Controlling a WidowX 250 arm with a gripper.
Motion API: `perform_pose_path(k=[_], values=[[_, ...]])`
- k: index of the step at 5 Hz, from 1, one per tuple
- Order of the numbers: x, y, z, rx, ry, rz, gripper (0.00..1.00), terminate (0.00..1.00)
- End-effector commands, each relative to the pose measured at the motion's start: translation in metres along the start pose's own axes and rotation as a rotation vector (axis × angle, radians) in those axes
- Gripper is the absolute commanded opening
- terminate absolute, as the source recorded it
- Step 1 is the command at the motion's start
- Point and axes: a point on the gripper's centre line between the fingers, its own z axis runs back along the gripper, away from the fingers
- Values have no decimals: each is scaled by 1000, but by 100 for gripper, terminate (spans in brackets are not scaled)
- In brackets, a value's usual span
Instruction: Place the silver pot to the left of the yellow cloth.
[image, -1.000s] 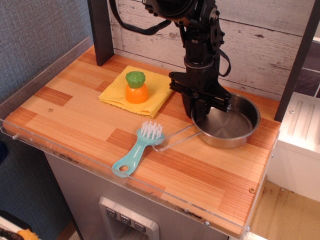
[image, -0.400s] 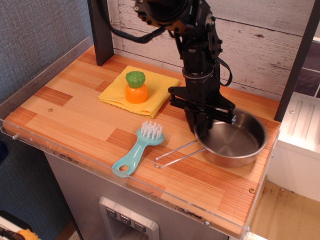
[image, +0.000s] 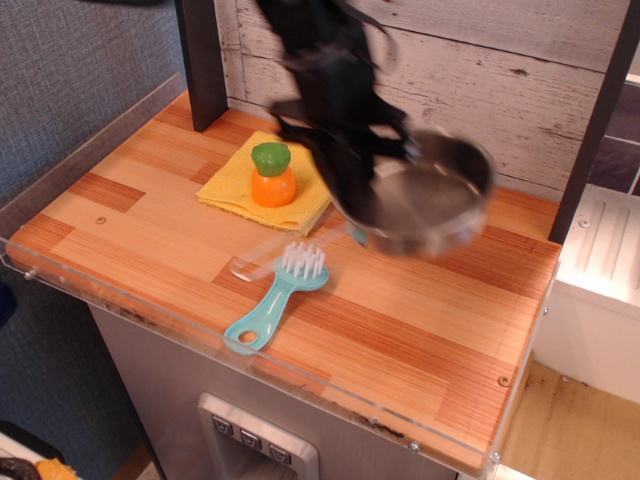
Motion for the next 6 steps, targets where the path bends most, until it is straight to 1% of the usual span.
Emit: perform_pose_path(k=[1, 2, 3, 4, 5, 6], values=[[-31, 79, 44, 129, 36, 40, 0, 0], [-45, 128, 44, 168, 28, 166, 0, 0], [-45, 174, 48, 232, -12, 222, 0, 0], [-38, 191, 44, 271, -25, 263, 0, 0], [-33, 205, 37, 296, -14, 286, 0, 0], [-33, 217, 26, 317, 6, 299, 0, 0]])
